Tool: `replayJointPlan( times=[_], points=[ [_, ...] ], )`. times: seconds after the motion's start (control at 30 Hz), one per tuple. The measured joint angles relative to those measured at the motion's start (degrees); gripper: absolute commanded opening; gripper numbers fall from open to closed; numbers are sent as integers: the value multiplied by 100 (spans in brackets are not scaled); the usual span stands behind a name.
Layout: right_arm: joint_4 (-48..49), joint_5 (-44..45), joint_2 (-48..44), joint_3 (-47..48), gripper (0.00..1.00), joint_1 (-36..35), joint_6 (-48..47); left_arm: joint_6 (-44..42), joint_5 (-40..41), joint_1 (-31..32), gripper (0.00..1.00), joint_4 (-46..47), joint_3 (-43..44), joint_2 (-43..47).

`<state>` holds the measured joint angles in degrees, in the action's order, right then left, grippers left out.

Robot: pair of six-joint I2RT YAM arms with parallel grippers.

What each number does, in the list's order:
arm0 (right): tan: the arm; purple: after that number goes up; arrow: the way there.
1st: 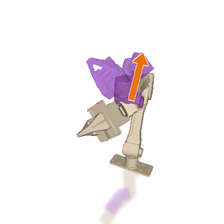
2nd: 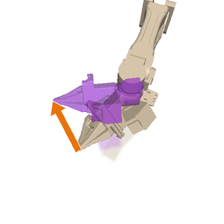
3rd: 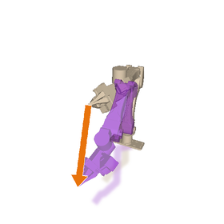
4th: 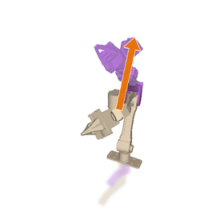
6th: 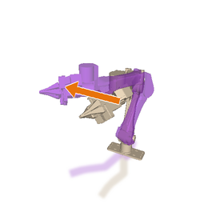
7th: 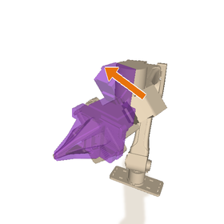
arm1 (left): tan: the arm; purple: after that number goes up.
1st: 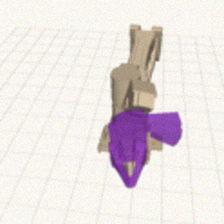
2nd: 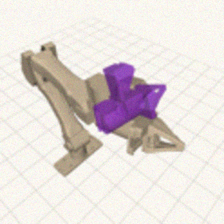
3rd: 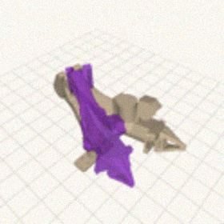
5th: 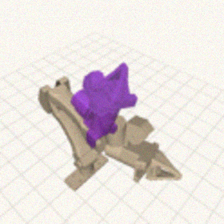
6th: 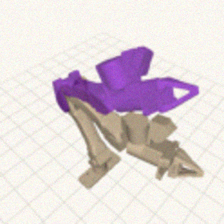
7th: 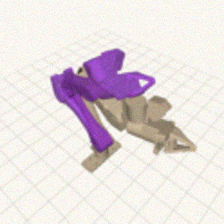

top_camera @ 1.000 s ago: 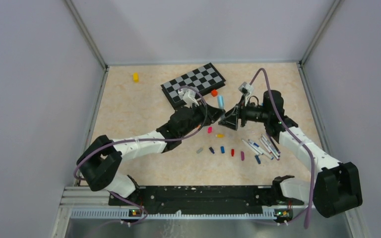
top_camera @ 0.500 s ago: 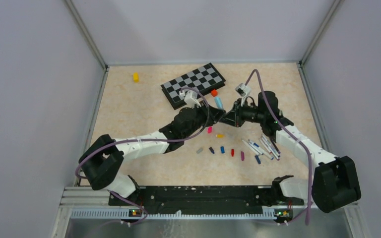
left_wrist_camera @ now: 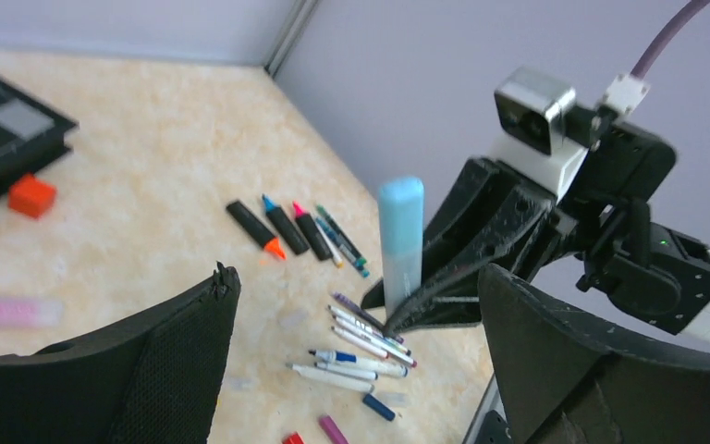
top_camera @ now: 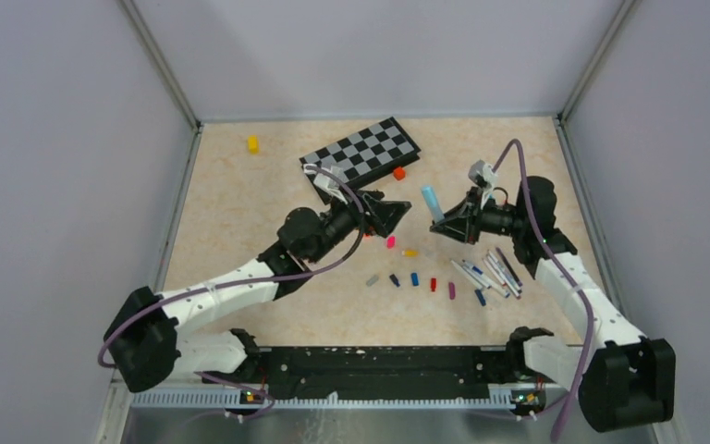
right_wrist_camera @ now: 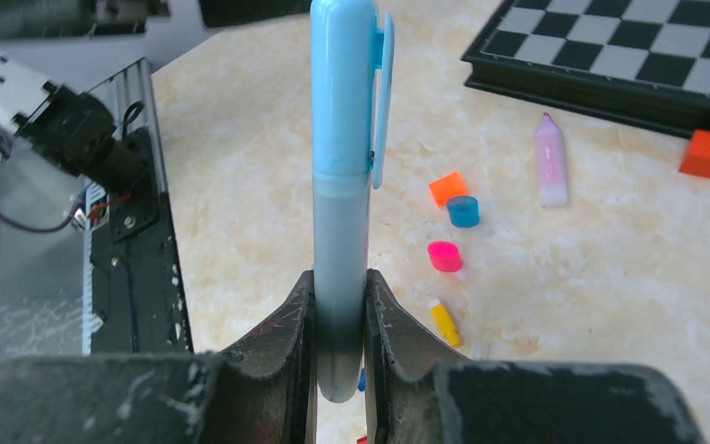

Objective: Open the pen caps
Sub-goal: Open the pen cap from the pen.

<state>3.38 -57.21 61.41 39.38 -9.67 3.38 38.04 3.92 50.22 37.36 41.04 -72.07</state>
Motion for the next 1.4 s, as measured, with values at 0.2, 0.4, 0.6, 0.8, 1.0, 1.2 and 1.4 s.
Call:
replayJointPlan(
  times=[0.2, 0.4, 0.6, 0.8, 1.0, 1.2, 1.4],
  points=[
    [-264, -940, -597, -125, 0, 286, -820, -741, -1115, -439, 99, -44, 81, 588],
    [-260, -1386, -656, -208, 0, 321, -1049, -951, -2039, -525, 99, -46, 103, 597],
    [-280, -1596, -662, -302, 0, 321, -1137, -940, -2684, -608, 99, 358, -94, 592],
    [-297, -1679, -671, -323, 0, 354, -1283, -929, -3198, -730, 99, 651, -109, 551],
    [-210, -1875, -608, -472, 0, 382, -1261, -1130, -3353, -793, 99, 811, -358, 549],
    [-262, -2009, -413, -490, 0, 385, -1353, -1335, -3416, -844, 99, 1150, -772, 525],
    [-297, -2072, -306, -490, 0, 385, -1484, -1399, -3585, -890, 99, 1532, -817, 354]
  ],
)
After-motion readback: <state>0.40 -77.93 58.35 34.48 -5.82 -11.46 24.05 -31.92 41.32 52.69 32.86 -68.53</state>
